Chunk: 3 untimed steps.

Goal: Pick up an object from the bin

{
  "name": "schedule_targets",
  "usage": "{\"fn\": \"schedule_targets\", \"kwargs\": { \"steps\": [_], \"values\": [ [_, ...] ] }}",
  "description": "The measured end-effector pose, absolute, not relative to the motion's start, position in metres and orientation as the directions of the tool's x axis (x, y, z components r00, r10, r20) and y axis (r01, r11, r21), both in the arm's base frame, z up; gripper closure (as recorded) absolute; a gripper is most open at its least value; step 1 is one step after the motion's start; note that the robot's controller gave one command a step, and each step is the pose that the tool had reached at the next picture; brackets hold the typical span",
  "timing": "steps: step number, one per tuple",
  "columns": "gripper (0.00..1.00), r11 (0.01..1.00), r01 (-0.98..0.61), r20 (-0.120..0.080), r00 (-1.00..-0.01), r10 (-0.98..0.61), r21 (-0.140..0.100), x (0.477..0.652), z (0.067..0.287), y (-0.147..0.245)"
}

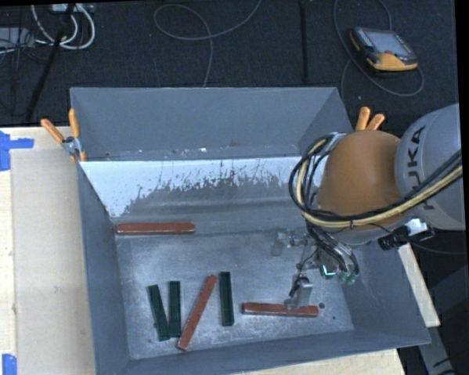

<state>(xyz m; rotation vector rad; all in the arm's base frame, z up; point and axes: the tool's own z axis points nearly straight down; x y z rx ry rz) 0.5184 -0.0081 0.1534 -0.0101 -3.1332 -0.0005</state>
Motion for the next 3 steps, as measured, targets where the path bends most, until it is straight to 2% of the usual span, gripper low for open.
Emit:
{"fn": "schedule_targets", "kwargs": {
  "steps": [1, 2, 3],
  "values": [
    [0.00, 1.000, -0.017, 0.010, -1.000, -0.017, 0.002, 0.490, 0.065, 0.028],
    [0.00, 1.000, 0.025, -0.002, -1.000, 0.025, 0.000, 0.497, 0.101, 0.014],
    [0.00, 0.993, 0.122, 0.000, -0.993, 0.122, 0.000, 0.488, 0.121, 0.031]
  ]
}}
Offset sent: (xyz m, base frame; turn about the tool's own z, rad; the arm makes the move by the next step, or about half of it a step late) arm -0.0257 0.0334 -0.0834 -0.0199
